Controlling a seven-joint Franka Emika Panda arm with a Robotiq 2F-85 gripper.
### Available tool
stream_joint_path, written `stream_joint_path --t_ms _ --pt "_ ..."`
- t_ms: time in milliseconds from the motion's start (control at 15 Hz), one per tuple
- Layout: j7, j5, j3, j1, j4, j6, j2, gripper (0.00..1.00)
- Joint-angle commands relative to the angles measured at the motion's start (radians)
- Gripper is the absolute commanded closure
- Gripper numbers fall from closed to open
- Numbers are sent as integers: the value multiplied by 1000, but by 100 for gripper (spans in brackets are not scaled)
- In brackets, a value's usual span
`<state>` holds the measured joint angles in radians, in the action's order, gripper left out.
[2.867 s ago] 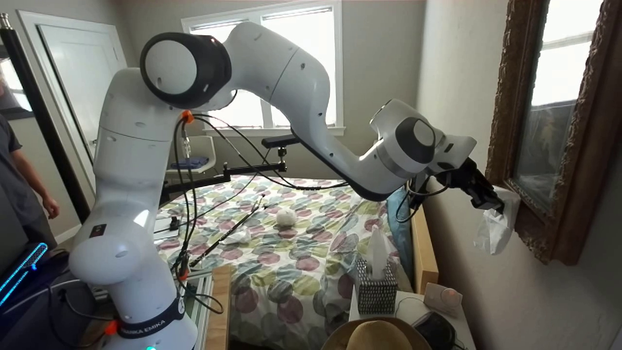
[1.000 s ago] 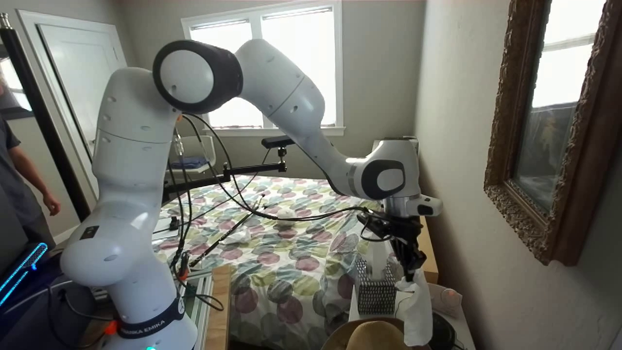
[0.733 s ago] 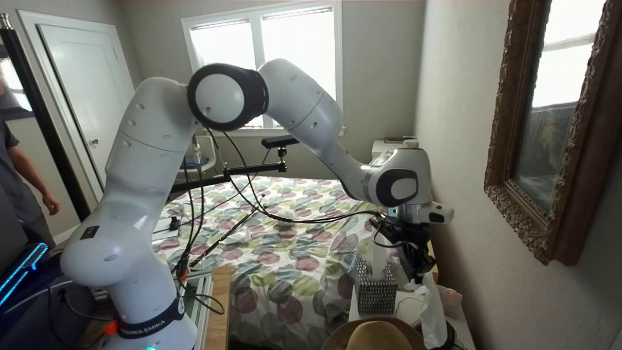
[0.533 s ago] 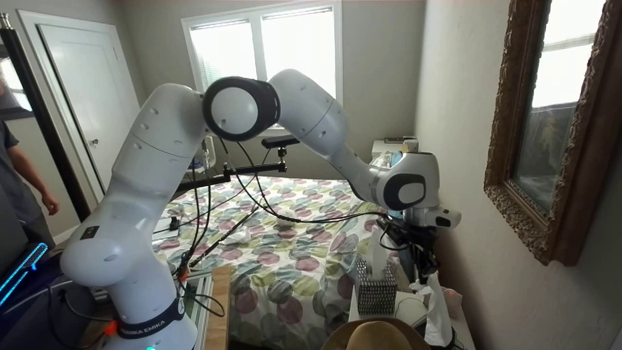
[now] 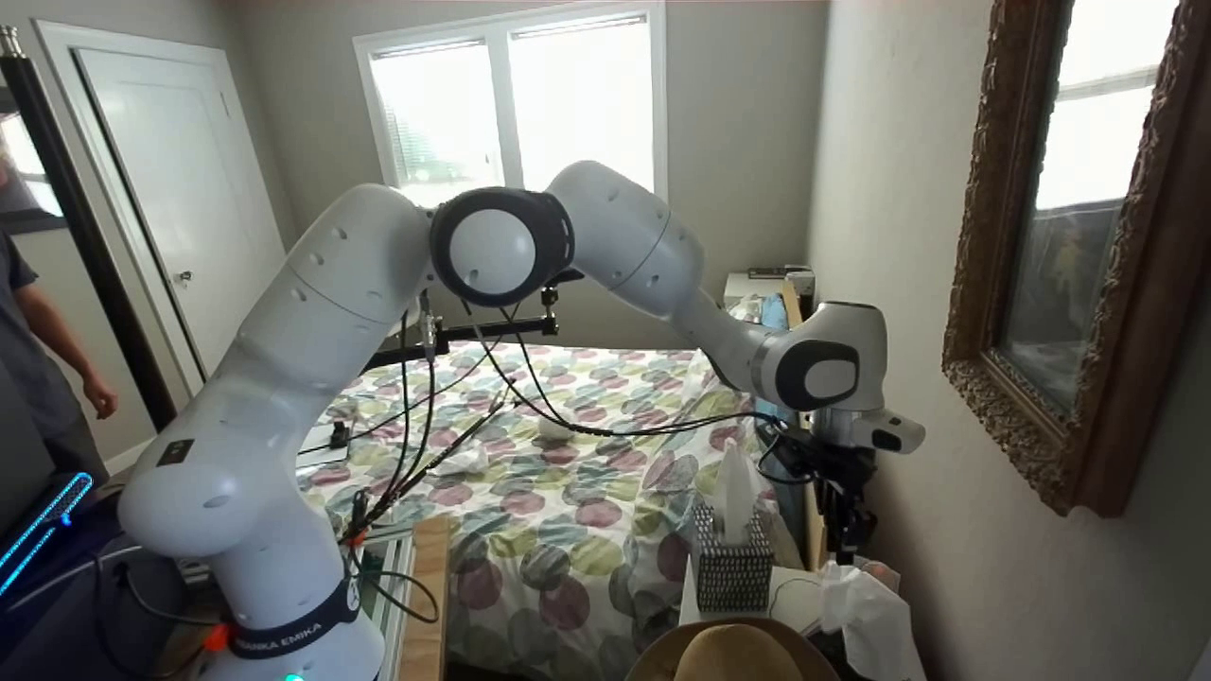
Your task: Use the tissue to wipe the picture frame then put the hat on the hook
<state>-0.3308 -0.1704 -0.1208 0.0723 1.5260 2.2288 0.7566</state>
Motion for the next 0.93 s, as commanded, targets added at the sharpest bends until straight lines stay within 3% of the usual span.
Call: stream_joint_path --t_ms 0,400,867 --pt "-21 -22 -38 16 -12 -103 -23 40" --pt "50 -116 -75 2 78 -231 -80 1" --pt "47 -175 -72 -4 197 -335 -121 0"
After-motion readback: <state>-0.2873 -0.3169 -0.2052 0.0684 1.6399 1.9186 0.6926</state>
